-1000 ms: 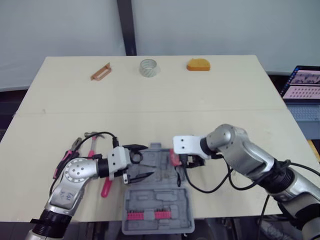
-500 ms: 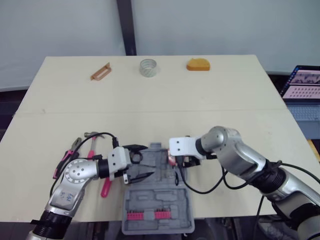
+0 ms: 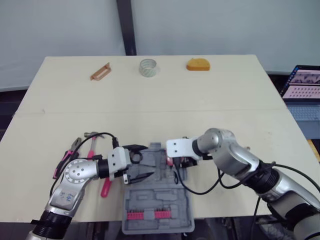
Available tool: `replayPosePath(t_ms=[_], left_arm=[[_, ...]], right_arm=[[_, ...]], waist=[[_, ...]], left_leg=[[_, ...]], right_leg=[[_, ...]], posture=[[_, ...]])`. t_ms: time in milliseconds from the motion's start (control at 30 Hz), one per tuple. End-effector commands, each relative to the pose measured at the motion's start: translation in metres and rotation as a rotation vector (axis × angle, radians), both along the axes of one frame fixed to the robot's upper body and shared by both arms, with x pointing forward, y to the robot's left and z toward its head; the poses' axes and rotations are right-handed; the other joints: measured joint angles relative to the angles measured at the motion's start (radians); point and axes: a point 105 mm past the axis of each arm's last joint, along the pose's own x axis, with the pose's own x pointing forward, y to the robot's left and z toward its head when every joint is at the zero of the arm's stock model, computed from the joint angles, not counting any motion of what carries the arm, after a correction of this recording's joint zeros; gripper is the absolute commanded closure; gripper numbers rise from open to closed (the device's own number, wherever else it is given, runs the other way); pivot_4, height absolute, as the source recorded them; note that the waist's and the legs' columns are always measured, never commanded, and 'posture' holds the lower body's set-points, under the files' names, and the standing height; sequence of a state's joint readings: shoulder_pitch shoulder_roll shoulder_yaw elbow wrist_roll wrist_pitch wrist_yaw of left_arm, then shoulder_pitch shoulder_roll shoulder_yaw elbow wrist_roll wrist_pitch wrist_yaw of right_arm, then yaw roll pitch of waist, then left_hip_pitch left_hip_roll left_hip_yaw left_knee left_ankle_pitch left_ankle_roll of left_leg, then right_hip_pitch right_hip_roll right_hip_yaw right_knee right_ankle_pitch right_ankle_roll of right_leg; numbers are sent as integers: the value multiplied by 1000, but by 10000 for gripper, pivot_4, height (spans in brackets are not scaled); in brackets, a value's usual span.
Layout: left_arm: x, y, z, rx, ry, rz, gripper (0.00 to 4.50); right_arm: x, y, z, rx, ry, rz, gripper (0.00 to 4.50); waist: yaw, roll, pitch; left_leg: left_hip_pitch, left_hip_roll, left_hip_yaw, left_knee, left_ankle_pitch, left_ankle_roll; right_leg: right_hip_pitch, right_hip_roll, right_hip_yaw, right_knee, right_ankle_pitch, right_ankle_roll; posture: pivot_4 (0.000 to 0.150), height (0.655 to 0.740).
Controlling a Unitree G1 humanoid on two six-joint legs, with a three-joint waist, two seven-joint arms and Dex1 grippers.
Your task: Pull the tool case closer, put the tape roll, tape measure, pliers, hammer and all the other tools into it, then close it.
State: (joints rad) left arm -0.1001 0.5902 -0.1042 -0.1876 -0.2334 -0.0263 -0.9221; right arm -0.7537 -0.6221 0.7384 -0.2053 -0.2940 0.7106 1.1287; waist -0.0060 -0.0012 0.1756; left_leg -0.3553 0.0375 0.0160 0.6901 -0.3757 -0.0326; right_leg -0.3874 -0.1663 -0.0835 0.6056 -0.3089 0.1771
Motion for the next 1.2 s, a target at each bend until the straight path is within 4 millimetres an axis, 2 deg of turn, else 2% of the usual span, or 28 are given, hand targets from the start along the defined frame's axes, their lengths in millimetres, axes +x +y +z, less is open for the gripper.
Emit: replayPosePath(t_ms=[33,267,333,367,400,667,900,1100,1200], left_arm=[[-3,-1,5,-3,-27,-17,0],[-5,-3,6,-6,-24,-24,0],[-6,-4,6,-7,-24,-26,0],[-6,-5,7,-8,-24,-27,0],[-6,-5,7,-9,-24,-27,0],[-6,-6,8,-13,-19,-30,0],[-8,-8,10,-18,-15,-33,0],[-7,-8,11,-19,-16,-32,0],[-6,-8,11,-20,-17,-31,0]], right_arm=[[0,2,3,8,-26,13,15857],[0,2,3,20,-23,0,15857],[-1,3,5,26,-22,0,5355],[-1,3,6,28,-23,3,1468],[-1,3,7,30,-24,4,140],[-1,3,11,38,-28,9,140],[-11,-3,28,86,3,17,140],[-7,1,38,232,-9,14,140],[0,8,43,408,-15,-5,140]], waist=[[0,0,0],[0,0,0],[0,0,0],[0,0,0],[0,0,0],[1,0,0],[1,0,0],[1,0,0],[1,0,0]], left_leg=[[0,0,0,0,0,0],[0,0,0,0,0,0],[0,0,0,0,0,0],[0,0,0,0,0,0],[0,0,0,0,0,0],[0,0,0,0,0,0],[-1,0,0,0,0,0],[-1,0,0,0,0,0],[-1,0,1,0,0,0]], right_leg=[[0,0,0,0,0,0],[0,0,0,0,0,0],[0,0,0,0,0,0],[0,0,0,0,0,0],[0,0,0,0,0,0],[0,0,0,0,0,0],[-1,0,0,0,0,0],[-1,0,0,0,0,0],[-1,0,0,0,0,0]], posture=[[1500,7400],[1500,7400],[1500,7400],[1500,7400],[1500,7400],[1500,7400],[1500,7400],[1500,7400],[1500,7400]])
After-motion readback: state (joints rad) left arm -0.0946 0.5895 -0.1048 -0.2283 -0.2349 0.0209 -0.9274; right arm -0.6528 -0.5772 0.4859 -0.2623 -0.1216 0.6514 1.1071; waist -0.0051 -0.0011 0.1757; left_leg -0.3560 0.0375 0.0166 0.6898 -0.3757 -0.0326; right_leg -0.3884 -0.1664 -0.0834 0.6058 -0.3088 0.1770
